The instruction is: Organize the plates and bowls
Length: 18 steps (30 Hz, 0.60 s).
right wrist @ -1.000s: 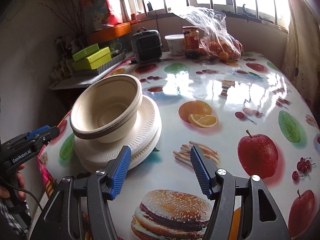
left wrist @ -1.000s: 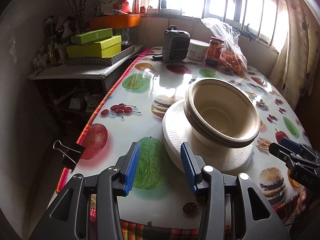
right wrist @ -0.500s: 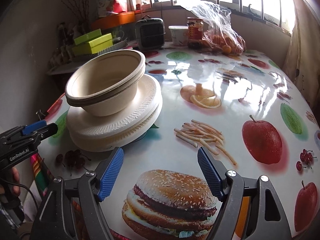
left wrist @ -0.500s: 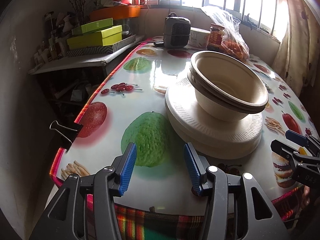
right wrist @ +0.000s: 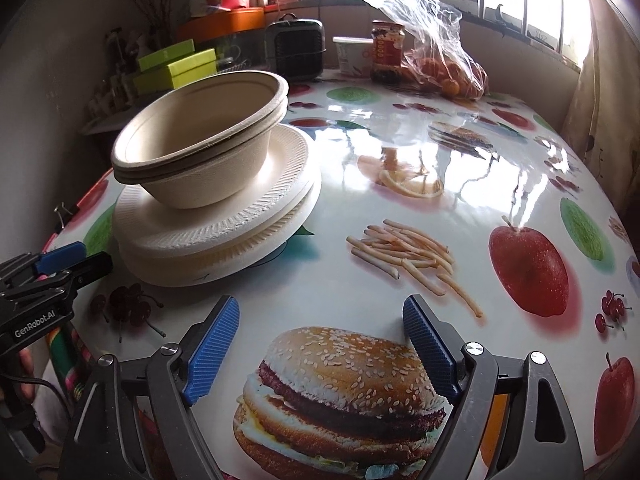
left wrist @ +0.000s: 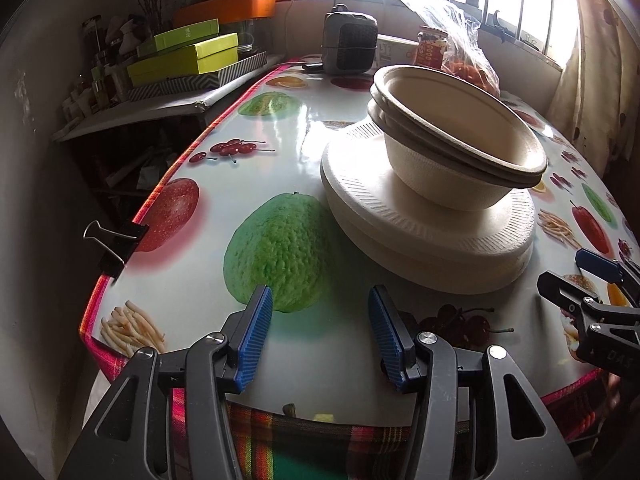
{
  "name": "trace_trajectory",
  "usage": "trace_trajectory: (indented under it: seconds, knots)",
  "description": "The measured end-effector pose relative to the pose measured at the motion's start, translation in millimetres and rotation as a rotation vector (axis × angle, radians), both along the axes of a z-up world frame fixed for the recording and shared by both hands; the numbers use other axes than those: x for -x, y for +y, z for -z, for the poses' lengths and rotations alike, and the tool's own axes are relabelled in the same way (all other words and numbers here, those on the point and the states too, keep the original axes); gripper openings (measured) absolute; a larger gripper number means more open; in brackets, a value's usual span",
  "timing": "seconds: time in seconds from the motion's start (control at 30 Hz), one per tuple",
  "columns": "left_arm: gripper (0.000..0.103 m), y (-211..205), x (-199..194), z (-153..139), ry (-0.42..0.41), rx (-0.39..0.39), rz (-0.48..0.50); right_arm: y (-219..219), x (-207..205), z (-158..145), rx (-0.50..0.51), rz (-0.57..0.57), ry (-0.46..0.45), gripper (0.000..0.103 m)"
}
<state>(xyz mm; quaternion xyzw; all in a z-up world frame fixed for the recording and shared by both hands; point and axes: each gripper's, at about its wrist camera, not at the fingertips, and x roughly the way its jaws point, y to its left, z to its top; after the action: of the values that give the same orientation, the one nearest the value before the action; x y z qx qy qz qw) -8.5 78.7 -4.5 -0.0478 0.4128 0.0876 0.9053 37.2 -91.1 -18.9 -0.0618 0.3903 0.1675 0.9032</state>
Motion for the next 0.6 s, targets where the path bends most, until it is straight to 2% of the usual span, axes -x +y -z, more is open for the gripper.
trace_trajectory:
  seconds: [0.23, 0.53, 0.6]
  knots:
    - [0.059, -0.4, -1.9, 1.9, -0.008, -0.008, -0.012, 3.8, 0.6, 2.5, 0.026, 0.021, -0.009, 0.088]
    - [0.06, -0.4, -1.9, 2.8, -0.018, -0.006, -0.03, 3.7, 1.4, 4.2, 0.023, 0.037, -0.012, 0.094]
    - [0.06, -0.8, -2.0, 2.8, -0.018, -0.008, -0.03, 3.6, 0.8, 4.7, 0.024, 0.042, -0.009, 0.098]
